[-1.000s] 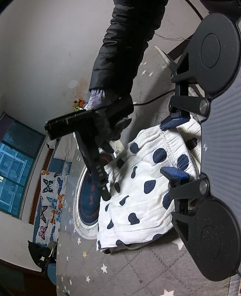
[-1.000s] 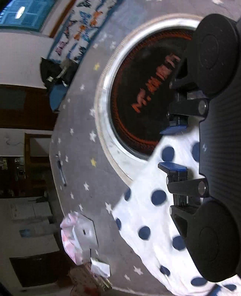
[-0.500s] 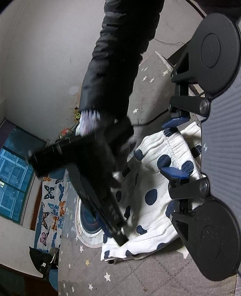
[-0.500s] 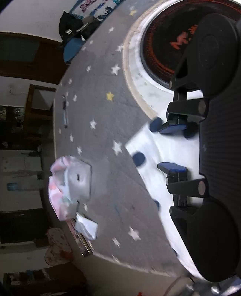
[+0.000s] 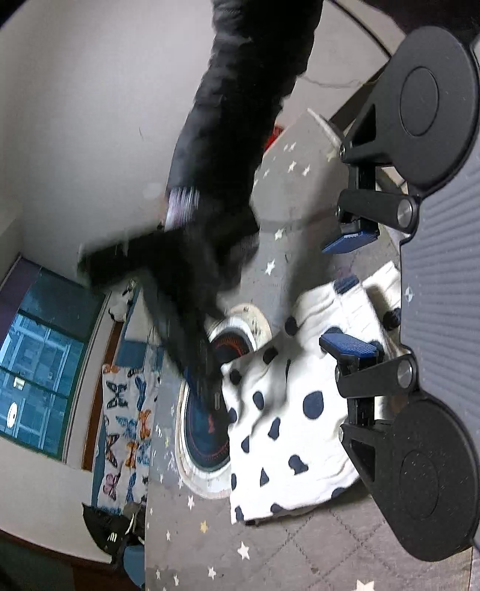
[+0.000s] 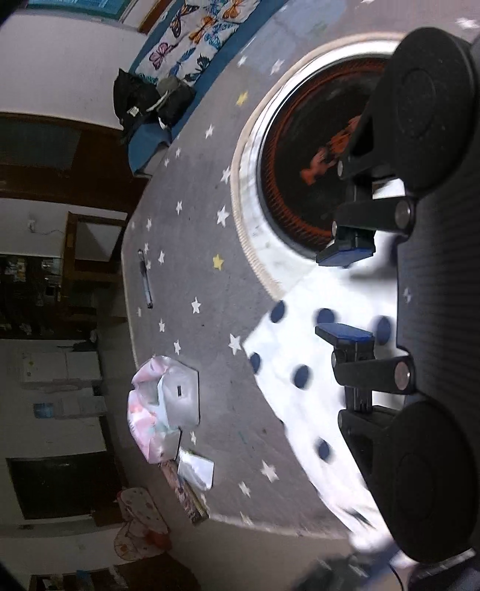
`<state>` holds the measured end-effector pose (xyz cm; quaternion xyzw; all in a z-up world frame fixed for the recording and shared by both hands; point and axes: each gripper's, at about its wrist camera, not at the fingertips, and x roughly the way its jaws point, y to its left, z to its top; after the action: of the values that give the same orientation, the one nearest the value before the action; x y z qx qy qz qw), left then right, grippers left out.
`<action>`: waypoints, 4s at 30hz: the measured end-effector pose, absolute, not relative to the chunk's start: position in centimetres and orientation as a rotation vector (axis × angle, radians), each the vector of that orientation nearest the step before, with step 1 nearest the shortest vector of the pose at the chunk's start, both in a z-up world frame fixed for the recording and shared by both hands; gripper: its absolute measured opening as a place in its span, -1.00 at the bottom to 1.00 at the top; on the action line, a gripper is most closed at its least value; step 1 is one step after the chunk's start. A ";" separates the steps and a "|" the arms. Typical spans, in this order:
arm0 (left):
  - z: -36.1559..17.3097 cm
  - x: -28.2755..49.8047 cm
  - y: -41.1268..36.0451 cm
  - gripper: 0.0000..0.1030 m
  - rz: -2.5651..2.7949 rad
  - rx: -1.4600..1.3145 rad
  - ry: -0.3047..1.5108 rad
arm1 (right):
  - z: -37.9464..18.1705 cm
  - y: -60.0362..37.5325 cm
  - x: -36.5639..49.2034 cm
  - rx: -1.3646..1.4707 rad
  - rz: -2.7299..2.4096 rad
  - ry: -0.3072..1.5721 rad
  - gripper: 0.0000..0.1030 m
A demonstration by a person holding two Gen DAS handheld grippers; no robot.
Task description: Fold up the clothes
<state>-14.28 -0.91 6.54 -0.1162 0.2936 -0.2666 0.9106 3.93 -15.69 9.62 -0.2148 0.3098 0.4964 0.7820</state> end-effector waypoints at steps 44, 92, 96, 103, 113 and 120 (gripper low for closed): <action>5.7 -10.9 0.0 0.02 -0.375 -0.267 0.652 | 6.6 -23.9 -5.4 -0.395 1.171 0.716 -0.04; 3.4 -18.3 1.7 0.08 -0.256 -0.356 0.750 | 4.5 -19.0 10.6 -0.191 0.964 0.803 -0.18; 3.2 -17.9 1.9 -0.06 -0.251 -0.350 0.741 | 4.4 -19.8 10.2 -0.181 0.959 0.811 -0.58; 3.2 -16.4 2.7 -0.16 -0.224 -0.318 0.719 | 5.1 -22.3 8.6 -0.183 0.855 0.763 -0.80; 3.0 -7.9 1.5 -0.20 -0.310 -0.264 0.721 | 5.5 -30.6 4.7 -0.196 0.551 0.714 -0.81; 3.1 -0.7 -3.7 -0.20 -0.449 -0.185 0.736 | 5.3 -36.7 1.3 -0.181 0.303 0.693 -0.81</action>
<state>-0.69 -3.69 3.12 -0.0897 0.3564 -0.2173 0.9043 1.32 -36.68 5.28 -0.0883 0.3379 0.1478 0.9253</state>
